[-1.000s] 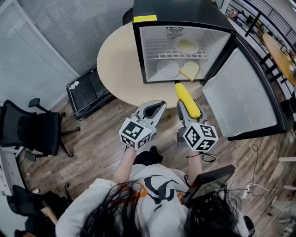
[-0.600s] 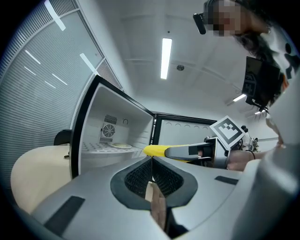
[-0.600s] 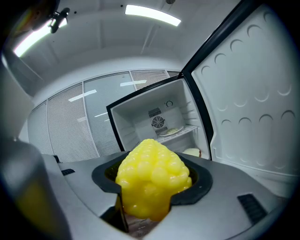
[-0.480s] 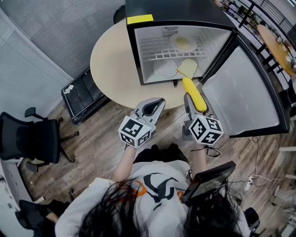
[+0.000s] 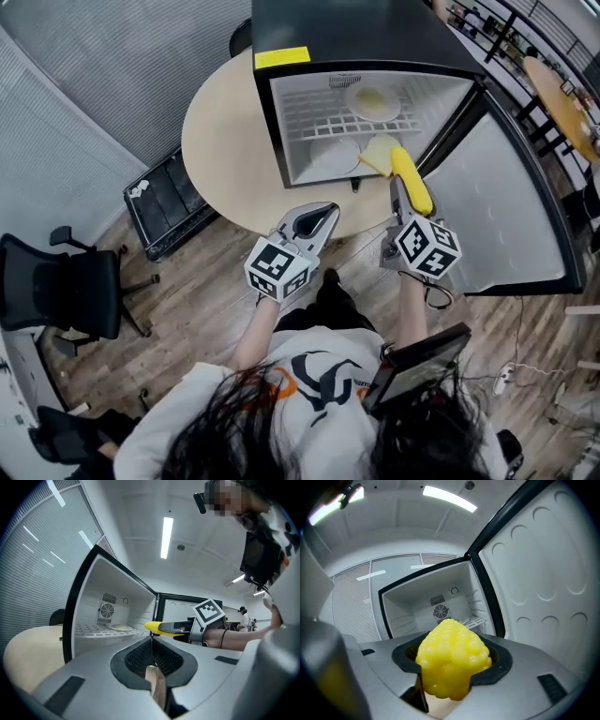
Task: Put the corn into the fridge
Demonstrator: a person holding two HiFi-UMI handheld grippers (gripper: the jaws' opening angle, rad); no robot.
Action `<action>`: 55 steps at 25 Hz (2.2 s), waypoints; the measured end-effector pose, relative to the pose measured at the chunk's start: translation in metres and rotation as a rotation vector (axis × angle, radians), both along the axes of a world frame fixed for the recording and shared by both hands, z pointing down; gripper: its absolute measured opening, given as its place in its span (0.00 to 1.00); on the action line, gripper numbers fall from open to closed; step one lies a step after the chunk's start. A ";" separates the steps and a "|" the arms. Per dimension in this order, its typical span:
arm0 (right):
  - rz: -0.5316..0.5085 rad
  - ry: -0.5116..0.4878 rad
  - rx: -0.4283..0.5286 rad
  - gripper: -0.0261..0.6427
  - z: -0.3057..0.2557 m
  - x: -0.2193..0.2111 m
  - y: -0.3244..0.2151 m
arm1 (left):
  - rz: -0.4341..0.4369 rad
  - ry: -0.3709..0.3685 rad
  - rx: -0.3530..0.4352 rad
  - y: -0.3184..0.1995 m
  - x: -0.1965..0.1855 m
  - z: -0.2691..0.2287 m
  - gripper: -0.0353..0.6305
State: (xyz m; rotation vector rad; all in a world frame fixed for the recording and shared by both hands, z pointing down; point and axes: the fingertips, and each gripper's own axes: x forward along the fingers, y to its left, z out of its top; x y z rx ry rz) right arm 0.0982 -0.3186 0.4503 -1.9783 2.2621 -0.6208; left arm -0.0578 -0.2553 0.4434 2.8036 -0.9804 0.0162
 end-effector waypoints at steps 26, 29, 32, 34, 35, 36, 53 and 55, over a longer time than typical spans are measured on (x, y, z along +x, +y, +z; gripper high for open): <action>0.195 0.086 -0.006 0.41 0.038 0.062 -0.150 | 0.065 -0.036 0.004 -0.125 0.076 0.000 0.07; 0.204 0.136 0.009 0.41 0.035 0.060 -0.161 | 0.063 -0.043 -0.003 -0.132 0.076 0.003 0.07; 0.196 0.176 0.011 0.41 0.035 0.057 -0.173 | 0.059 -0.054 -0.012 -0.137 0.075 0.007 0.07; 0.192 0.198 0.003 0.41 0.035 0.056 -0.179 | 0.058 -0.062 -0.016 -0.140 0.075 0.010 0.07; 0.190 0.214 -0.003 0.41 0.035 0.055 -0.183 | 0.057 -0.064 -0.018 -0.141 0.074 0.011 0.07; 0.185 0.236 -0.010 0.41 0.035 0.053 -0.186 | 0.055 -0.065 -0.020 -0.143 0.074 0.011 0.07; 0.126 0.326 -0.042 0.44 0.036 0.040 -0.213 | 0.055 -0.074 -0.020 -0.149 0.072 0.016 0.07; 0.111 0.329 -0.044 0.45 0.035 0.039 -0.211 | 0.049 -0.074 -0.019 -0.149 0.071 0.015 0.07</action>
